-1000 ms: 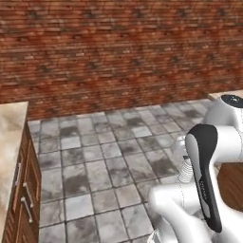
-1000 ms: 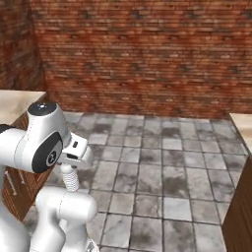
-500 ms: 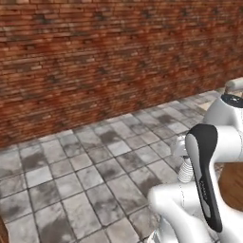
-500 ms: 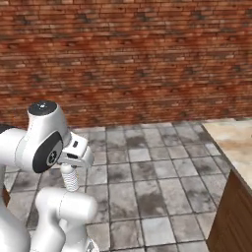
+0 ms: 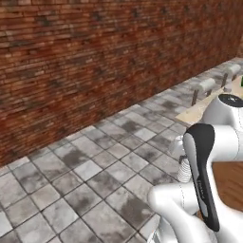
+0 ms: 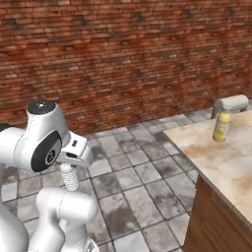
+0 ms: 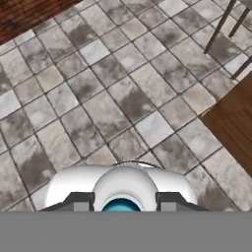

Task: Place the drinks on the dining counter in a tight cluster.

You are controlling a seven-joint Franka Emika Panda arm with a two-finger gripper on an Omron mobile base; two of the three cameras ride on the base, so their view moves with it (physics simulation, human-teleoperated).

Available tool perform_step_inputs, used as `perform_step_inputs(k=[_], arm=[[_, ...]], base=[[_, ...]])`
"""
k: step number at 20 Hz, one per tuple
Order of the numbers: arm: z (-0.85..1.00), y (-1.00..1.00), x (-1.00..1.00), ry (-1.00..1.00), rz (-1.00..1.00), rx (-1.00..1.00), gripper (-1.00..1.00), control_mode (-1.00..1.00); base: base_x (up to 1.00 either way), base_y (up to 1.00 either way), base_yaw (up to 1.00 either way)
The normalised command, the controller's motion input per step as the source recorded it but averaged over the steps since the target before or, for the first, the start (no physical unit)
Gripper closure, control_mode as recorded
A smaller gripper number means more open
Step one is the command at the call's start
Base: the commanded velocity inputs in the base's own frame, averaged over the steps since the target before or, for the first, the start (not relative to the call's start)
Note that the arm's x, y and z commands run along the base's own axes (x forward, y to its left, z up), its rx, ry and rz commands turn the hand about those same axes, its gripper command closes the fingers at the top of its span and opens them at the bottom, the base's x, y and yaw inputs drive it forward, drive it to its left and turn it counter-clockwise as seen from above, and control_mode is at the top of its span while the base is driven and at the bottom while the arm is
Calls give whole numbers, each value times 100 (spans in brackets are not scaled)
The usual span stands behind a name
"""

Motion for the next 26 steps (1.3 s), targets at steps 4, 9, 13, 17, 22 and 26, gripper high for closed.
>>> perform_step_inputs(k=[4,9,13,17,22,26], arm=[[0,0,0,0,0,0,100,100],[0,0,0,0,0,0,100,100],[0,0,0,0,0,0,100,100],[0,0,0,0,0,0,100,100],[0,0,0,0,0,0,100,100],[0,0,0,0,0,0,100,100]], base=[[38,-25,-67],[28,-20,-70],[40,-4,-64],[35,-4,-65],[68,6,-52],[94,41,-22]])
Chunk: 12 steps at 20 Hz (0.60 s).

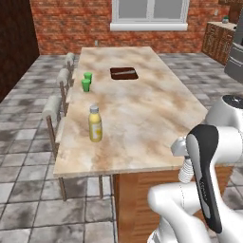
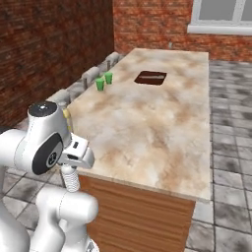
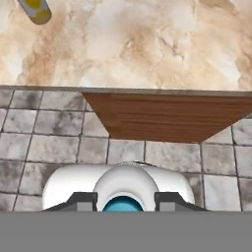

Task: Place the drinks on the dining counter in a tight cluster.

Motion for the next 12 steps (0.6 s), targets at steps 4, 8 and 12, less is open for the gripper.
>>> perform_step_inputs(k=[4,8,12], arm=[[0,0,0,0,0,0,100,100],[0,0,0,0,0,0,100,100],[0,0,0,0,0,0,100,100]], base=[[100,70,-7],[71,32,-2],[60,25,-7]])
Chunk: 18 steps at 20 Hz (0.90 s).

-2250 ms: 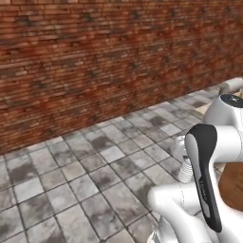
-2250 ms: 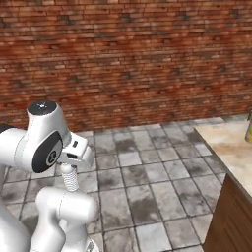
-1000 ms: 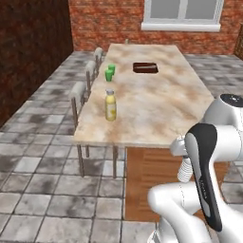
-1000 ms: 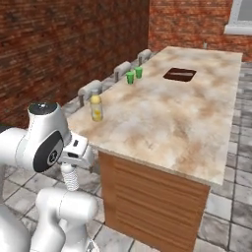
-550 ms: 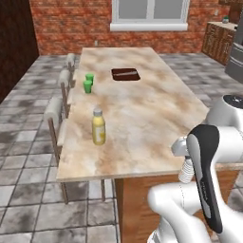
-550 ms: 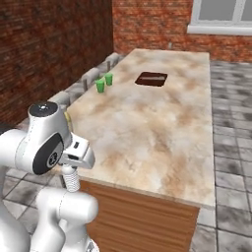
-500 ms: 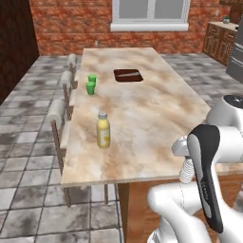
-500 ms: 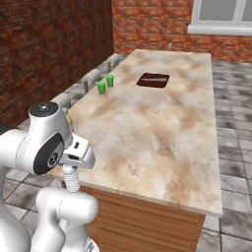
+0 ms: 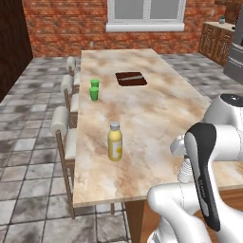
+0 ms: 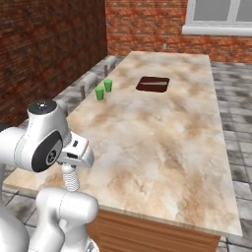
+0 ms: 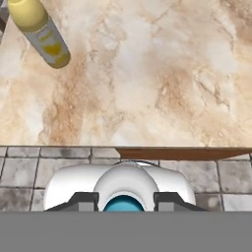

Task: Place the drinks on the dining counter in a tight cluster.

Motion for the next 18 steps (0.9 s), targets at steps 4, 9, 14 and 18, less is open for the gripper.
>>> perform_step_inputs(k=[4,9,14,18], arm=[[0,0,0,0,0,0,100,100],[0,0,0,0,0,0,100,100],[0,0,0,0,0,0,100,100],[0,30,79,0,16,0,100,-100]], base=[[8,1,0],[0,0,0],[1,0,0],[0,0,0]])
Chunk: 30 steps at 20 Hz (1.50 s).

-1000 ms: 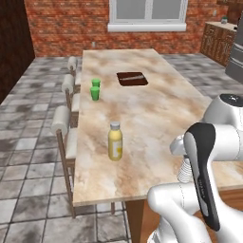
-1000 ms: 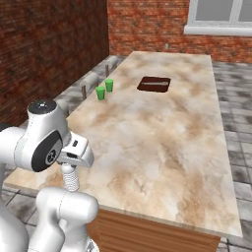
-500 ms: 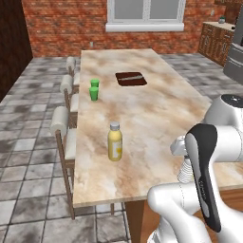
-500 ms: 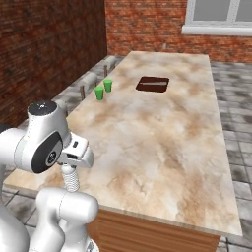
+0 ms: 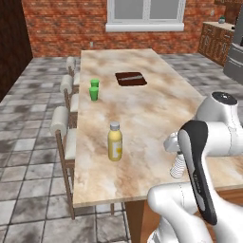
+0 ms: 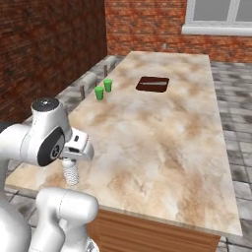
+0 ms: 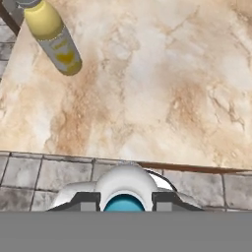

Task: Place the drinks on the dining counter in a tight cluster.

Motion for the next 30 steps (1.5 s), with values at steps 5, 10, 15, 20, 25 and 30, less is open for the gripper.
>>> perform_step_inputs(k=[5,10,15,20,25,30], arm=[[0,7,97,4,27,0,100,-100],[0,0,73,3,13,-1,100,-100],[-1,12,76,10,0,-13,100,-100],[-17,9,80,7,0,-11,100,-100],[-5,-4,41,0,4,0,100,-100],[0,-5,13,0,17,0,100,-100]], base=[[0,0,0],[0,0,0],[0,0,0],[0,0,0],[0,0,0],[0,0,0]])
